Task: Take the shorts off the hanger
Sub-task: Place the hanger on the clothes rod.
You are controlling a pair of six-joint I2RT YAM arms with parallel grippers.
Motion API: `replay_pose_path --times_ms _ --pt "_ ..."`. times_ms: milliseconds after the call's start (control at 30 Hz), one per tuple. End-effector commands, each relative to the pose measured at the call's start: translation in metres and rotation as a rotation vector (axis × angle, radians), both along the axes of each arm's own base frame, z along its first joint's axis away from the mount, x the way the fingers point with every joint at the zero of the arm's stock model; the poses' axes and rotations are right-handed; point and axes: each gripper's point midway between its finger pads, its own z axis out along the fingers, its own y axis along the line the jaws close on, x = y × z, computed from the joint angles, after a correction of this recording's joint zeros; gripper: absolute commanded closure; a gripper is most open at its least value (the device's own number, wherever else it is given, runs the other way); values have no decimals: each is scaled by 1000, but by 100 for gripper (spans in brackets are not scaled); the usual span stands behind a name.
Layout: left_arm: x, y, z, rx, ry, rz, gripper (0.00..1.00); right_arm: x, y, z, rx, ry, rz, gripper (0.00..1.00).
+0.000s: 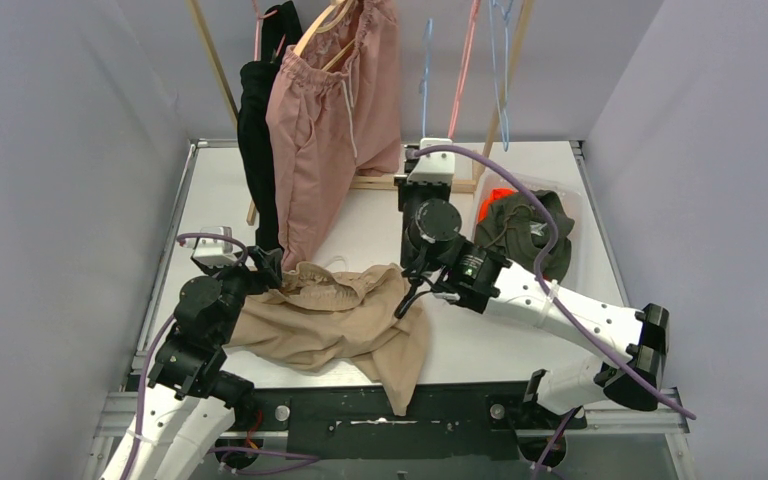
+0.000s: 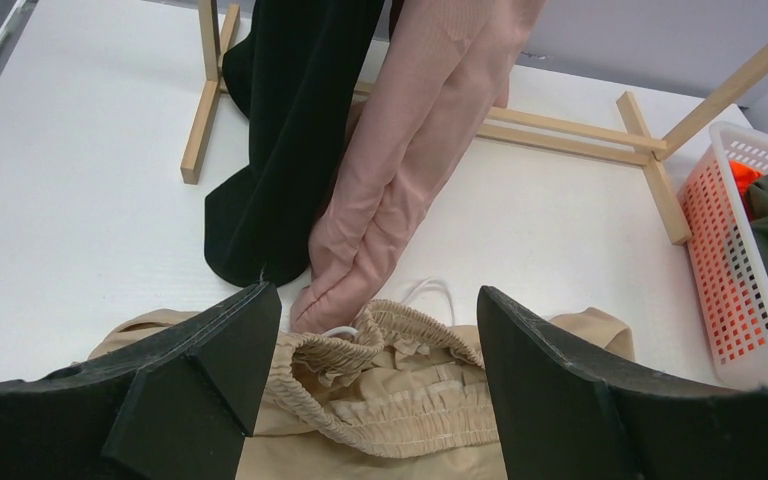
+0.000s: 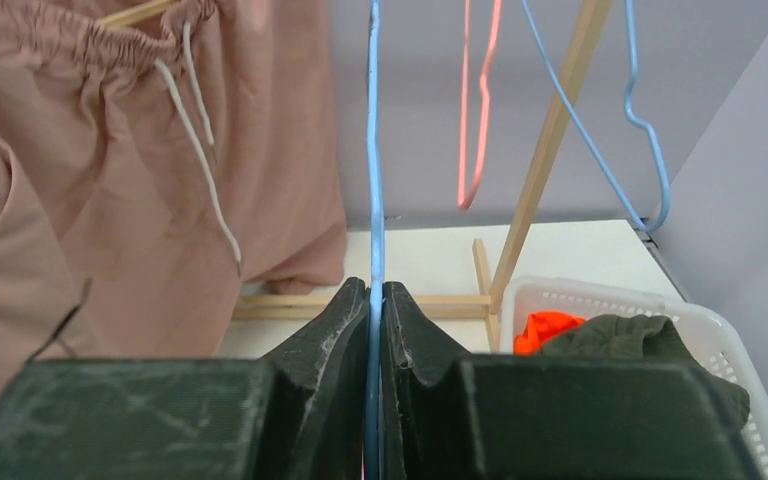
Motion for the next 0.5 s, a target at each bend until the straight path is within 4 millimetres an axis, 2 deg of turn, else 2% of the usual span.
replay_pose_path --times_ms 0,267,467 --pt "2 -1 15 -20 -44 -3 28 5 -12 60 172 -140 52 100" --pt "4 1 14 -17 -39 5 28 1 -17 95 216 -237 137 100" --pt "5 1 14 -17 -39 5 28 -3 -18 110 233 -276 154 100"
